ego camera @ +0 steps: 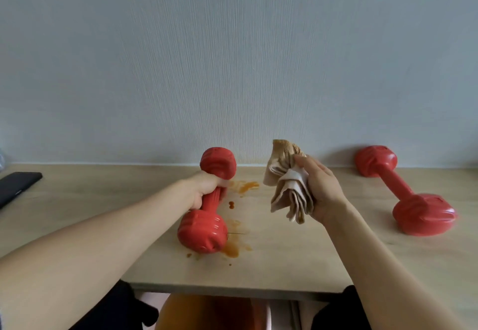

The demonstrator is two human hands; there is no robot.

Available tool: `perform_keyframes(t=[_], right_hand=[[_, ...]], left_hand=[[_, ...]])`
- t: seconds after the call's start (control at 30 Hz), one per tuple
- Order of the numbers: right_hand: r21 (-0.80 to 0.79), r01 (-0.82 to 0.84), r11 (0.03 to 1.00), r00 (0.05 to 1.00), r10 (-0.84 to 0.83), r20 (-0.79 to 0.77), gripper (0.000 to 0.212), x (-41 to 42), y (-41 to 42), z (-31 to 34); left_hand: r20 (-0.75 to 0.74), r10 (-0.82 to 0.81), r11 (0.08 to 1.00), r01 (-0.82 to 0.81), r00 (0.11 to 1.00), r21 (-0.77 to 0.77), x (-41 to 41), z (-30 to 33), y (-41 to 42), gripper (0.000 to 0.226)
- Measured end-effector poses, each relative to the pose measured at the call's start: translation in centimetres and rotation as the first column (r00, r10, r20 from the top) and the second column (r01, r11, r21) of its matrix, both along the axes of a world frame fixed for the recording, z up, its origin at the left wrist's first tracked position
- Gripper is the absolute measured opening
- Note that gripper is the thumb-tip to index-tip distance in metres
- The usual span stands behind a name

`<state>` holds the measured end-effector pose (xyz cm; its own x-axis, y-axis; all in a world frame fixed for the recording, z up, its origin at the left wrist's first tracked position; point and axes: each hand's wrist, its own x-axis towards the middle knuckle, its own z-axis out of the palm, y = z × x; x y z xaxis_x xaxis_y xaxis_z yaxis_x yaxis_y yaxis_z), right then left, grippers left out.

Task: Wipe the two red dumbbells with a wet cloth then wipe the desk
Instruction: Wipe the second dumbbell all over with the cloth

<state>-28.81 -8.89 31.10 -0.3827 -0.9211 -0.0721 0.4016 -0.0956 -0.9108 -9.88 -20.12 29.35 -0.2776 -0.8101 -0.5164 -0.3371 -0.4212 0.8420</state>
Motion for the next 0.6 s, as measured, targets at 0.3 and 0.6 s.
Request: perform_keyframes(t=[0.3,0.6], right_hand=[[-0.048,0.068,0.996,0.992,-0.073,-0.099,0.018,-0.4,1.3,0.2],[-0.140,0.133,0.981,0.990,-0.125,0.059,0.021,0.1,2.0,0.9]], left_hand=[[-0.252,-0.051,0.940,-0.039,0.966,-0.340,-1.0,3.8,2.9,0.011],[-0.207,-0.124,0.814,-0.020,0.970,-0.580,-1.2,2.4,5.2,0.010]])
